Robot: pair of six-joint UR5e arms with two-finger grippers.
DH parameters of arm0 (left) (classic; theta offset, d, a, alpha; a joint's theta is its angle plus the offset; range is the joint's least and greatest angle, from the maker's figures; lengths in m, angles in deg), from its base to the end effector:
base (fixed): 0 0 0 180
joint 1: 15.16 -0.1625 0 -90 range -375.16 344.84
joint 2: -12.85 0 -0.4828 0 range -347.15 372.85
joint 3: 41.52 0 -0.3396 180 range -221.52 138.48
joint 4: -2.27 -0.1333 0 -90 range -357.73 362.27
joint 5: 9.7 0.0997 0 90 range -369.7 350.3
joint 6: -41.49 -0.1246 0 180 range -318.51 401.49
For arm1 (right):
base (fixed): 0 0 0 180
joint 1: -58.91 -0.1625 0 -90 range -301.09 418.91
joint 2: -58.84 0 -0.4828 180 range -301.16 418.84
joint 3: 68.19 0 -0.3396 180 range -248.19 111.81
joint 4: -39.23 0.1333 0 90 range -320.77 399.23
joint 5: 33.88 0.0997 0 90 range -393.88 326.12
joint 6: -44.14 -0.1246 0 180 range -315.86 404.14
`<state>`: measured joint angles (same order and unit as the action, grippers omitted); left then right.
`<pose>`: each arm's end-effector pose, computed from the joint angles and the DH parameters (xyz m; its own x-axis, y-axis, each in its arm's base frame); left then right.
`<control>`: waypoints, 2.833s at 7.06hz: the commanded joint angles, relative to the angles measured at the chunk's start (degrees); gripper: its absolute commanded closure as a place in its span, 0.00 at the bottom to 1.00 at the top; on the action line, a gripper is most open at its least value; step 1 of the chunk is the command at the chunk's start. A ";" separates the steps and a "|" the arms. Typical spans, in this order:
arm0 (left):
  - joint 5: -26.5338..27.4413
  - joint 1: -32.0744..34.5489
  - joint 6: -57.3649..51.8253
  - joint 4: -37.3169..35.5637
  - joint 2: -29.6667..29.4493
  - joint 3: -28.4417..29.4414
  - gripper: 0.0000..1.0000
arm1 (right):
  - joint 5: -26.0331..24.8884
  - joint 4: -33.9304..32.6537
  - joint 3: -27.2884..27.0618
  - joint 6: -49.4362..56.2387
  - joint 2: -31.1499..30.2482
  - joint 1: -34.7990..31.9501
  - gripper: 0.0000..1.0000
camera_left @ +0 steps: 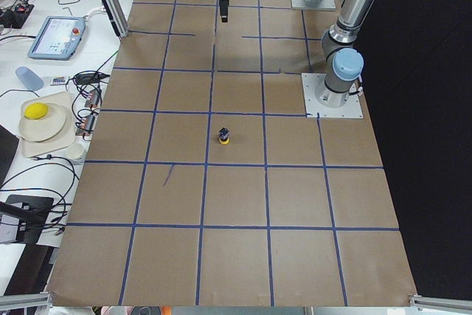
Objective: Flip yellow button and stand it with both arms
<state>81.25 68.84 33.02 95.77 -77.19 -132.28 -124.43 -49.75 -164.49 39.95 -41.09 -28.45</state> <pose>-0.0856 -0.4413 0.5089 -0.9990 0.0439 -0.0053 0.0434 0.9961 0.0766 0.1153 -0.3666 0.5396 -0.9928 0.1193 0.0062 0.1189 0.9918 -0.0461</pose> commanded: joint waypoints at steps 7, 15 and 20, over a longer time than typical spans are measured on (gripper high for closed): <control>1.87 -30.46 -59.96 -30.81 -5.93 -17.51 0.00 | -0.15 -0.15 -2.40 -0.64 0.25 0.17 0.00; -2.88 -35.22 -71.33 -43.18 -16.83 -21.99 0.02 | -0.06 -0.15 -2.58 -1.08 0.25 0.17 0.00; -2.36 -35.05 -73.18 -45.86 -15.95 -23.76 0.74 | 0.72 0.03 -2.58 -0.30 0.60 0.17 0.00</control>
<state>78.79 33.70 -40.07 50.02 -93.26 -155.96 -124.03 -49.84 -167.07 39.27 -40.67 -28.28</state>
